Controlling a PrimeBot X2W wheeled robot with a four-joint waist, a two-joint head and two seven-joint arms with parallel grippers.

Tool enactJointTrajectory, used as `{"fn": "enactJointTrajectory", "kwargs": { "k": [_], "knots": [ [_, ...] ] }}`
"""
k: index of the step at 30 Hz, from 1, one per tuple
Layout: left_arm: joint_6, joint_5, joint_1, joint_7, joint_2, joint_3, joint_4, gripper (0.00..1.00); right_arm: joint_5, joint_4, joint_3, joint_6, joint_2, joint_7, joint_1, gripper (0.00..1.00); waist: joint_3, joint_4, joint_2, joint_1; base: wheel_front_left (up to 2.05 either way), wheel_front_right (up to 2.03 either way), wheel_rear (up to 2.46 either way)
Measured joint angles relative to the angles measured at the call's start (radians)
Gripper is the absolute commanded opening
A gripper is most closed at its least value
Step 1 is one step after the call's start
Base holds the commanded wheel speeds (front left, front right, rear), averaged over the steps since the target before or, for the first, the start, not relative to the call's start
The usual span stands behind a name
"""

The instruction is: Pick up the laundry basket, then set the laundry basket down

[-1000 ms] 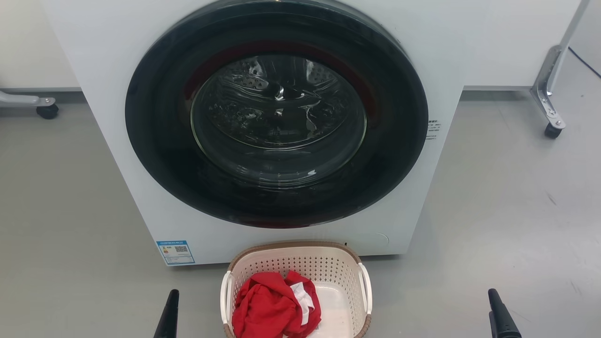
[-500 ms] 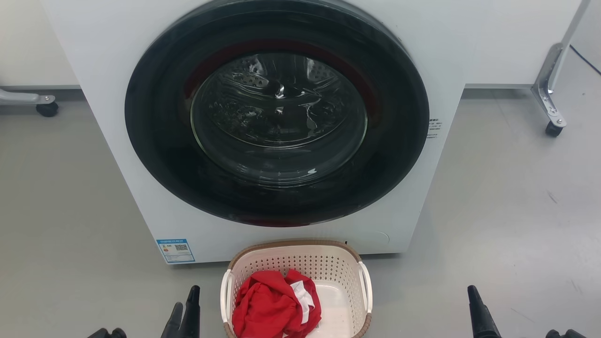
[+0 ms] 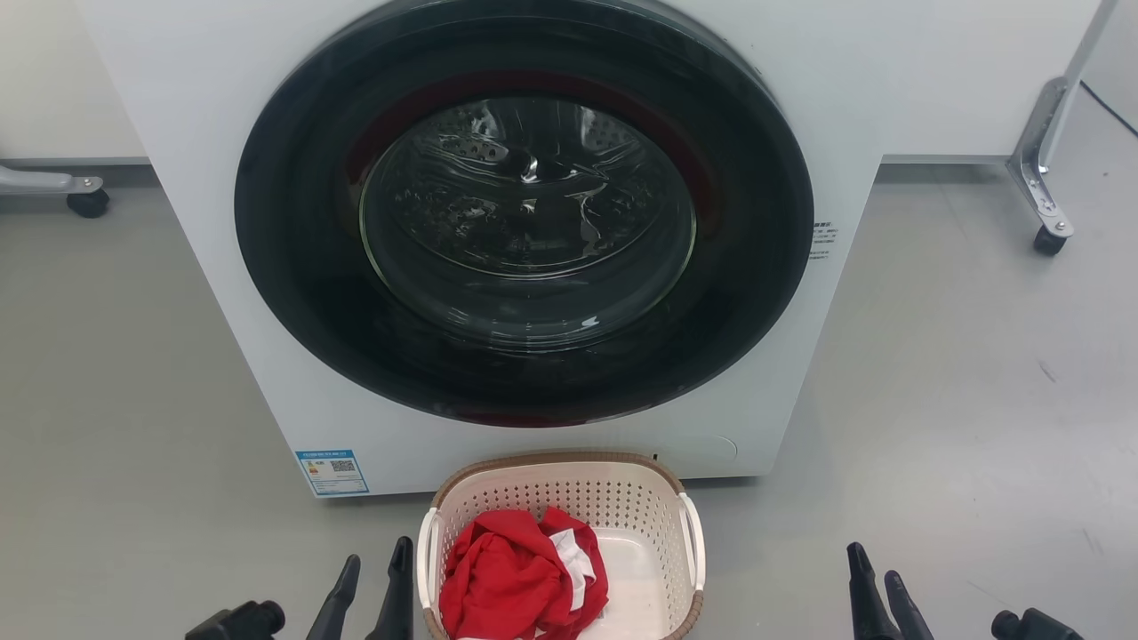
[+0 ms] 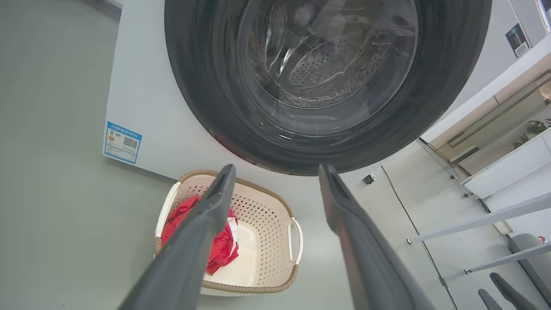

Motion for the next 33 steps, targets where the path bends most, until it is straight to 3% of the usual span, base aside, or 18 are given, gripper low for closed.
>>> {"fn": "enactJointTrajectory", "kwargs": {
  "k": [33],
  "knots": [
    [0.088, 0.473, 0.021, -0.132, 0.005, -0.114, -0.033, 1.00, -0.442, -0.040, 0.162, -0.088, -0.007, -0.131, 0.025, 1.00, -0.018, -0.002, 0.0000, 0.0000, 0.00, 0.00, 0.00]
  ]
}}
